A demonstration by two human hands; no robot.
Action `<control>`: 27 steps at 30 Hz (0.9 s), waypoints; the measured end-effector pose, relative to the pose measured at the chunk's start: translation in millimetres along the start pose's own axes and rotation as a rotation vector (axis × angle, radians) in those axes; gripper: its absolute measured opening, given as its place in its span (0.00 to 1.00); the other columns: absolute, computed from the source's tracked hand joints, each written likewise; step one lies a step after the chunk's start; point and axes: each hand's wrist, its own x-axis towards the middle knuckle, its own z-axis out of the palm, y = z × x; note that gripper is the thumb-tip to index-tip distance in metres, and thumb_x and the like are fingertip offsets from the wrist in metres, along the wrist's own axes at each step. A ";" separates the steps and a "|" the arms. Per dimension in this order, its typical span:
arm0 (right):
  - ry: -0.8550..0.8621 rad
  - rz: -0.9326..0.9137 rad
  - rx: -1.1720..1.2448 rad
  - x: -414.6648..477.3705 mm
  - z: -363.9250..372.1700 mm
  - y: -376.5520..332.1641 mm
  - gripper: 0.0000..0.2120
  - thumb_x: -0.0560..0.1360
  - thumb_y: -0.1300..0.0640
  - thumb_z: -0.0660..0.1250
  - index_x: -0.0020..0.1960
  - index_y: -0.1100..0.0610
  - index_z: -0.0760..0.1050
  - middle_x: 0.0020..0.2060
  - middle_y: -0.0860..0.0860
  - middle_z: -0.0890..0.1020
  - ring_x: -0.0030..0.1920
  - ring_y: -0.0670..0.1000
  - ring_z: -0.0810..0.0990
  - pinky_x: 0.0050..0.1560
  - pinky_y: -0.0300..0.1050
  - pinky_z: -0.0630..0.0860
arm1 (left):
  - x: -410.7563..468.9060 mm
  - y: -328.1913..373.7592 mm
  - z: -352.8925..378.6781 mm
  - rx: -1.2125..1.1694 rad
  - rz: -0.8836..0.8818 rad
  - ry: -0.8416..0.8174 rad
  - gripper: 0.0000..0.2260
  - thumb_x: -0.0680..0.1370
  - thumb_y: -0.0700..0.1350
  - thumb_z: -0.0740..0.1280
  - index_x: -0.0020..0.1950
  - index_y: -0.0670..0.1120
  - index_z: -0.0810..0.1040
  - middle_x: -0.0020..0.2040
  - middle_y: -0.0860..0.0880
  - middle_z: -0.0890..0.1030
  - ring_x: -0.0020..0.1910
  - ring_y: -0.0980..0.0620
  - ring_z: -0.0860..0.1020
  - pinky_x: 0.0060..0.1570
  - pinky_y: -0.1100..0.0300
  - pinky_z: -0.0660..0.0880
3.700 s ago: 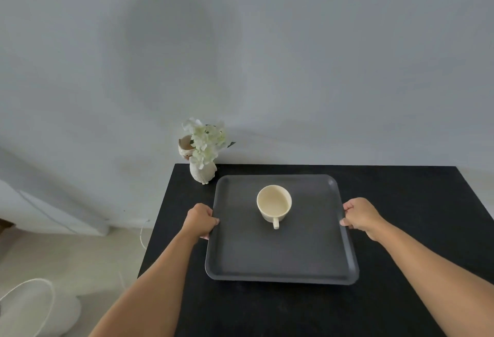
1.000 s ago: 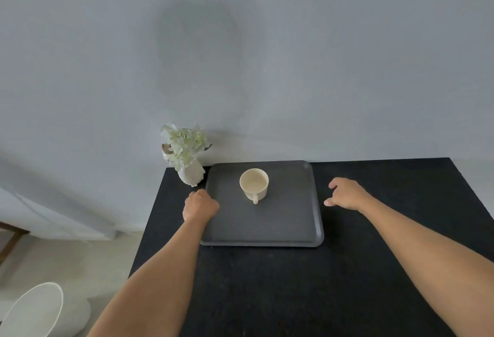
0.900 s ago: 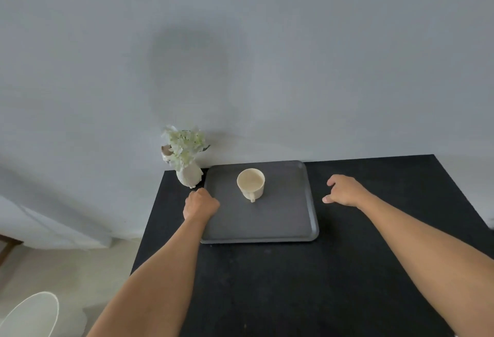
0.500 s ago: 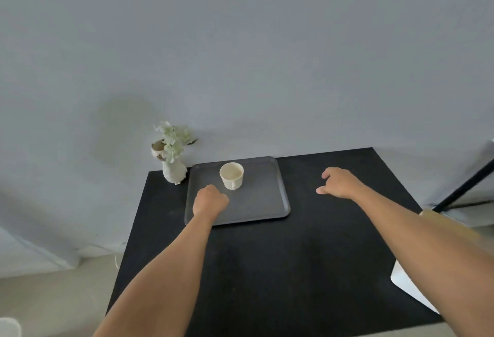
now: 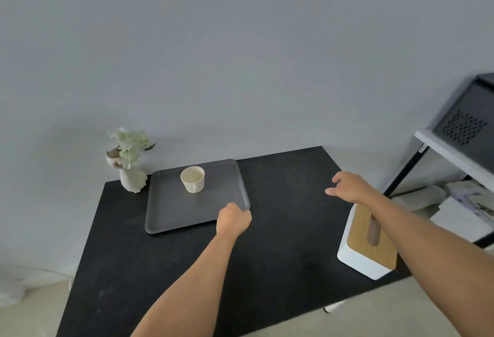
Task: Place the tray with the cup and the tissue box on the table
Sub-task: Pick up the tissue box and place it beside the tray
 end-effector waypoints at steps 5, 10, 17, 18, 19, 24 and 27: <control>0.043 0.044 0.009 2.6 -11.1 58.4 0.25 0.77 0.47 0.66 0.69 0.60 0.71 0.67 0.57 0.76 0.66 0.58 0.75 0.63 0.50 0.71 | -20.4 26.3 66.3 -0.027 -0.018 -0.088 0.16 0.79 0.50 0.65 0.56 0.38 0.76 0.36 0.50 0.74 0.32 0.55 0.72 0.39 0.59 0.72; 0.042 0.069 0.021 13.9 -17.4 119.2 0.24 0.79 0.46 0.63 0.70 0.59 0.70 0.67 0.57 0.75 0.67 0.58 0.74 0.63 0.51 0.72 | -44.7 56.3 137.3 -0.124 -0.139 -0.205 0.25 0.80 0.53 0.65 0.73 0.41 0.68 0.49 0.49 0.75 0.39 0.53 0.75 0.52 0.53 0.81; -0.019 0.059 0.051 46.3 -30.1 180.0 0.27 0.79 0.45 0.61 0.73 0.59 0.66 0.71 0.58 0.72 0.70 0.59 0.71 0.66 0.54 0.70 | -68.1 103.7 224.0 -0.183 -0.292 -0.254 0.26 0.75 0.60 0.66 0.67 0.45 0.71 0.55 0.48 0.79 0.47 0.49 0.81 0.52 0.51 0.83; -0.036 0.052 0.056 51.2 -29.7 185.3 0.28 0.79 0.44 0.61 0.73 0.59 0.66 0.71 0.58 0.72 0.70 0.59 0.71 0.66 0.55 0.70 | -70.9 109.1 232.1 -0.199 -0.308 -0.254 0.23 0.75 0.60 0.66 0.62 0.45 0.73 0.49 0.48 0.78 0.44 0.50 0.80 0.52 0.52 0.84; -0.054 0.044 0.063 56.3 -28.5 191.4 0.28 0.79 0.44 0.61 0.73 0.59 0.66 0.71 0.57 0.72 0.70 0.60 0.71 0.66 0.55 0.70 | -74.0 114.8 240.6 -0.219 -0.325 -0.253 0.21 0.75 0.59 0.66 0.59 0.44 0.74 0.45 0.48 0.77 0.42 0.51 0.79 0.51 0.52 0.84; -0.133 0.007 0.085 71.4 -20.4 209.3 0.29 0.79 0.42 0.61 0.74 0.58 0.64 0.71 0.58 0.71 0.70 0.60 0.71 0.65 0.56 0.70 | -80.8 129.6 265.2 -0.260 -0.393 -0.235 0.26 0.76 0.59 0.66 0.67 0.42 0.71 0.43 0.48 0.73 0.34 0.53 0.74 0.34 0.61 0.76; -0.168 -0.013 0.101 74.7 -14.2 213.4 0.29 0.79 0.43 0.61 0.74 0.58 0.63 0.71 0.57 0.71 0.70 0.59 0.71 0.65 0.55 0.70 | -84.4 132.1 274.7 -0.303 -0.422 -0.240 0.24 0.76 0.57 0.66 0.64 0.42 0.70 0.44 0.48 0.73 0.35 0.52 0.74 0.35 0.61 0.75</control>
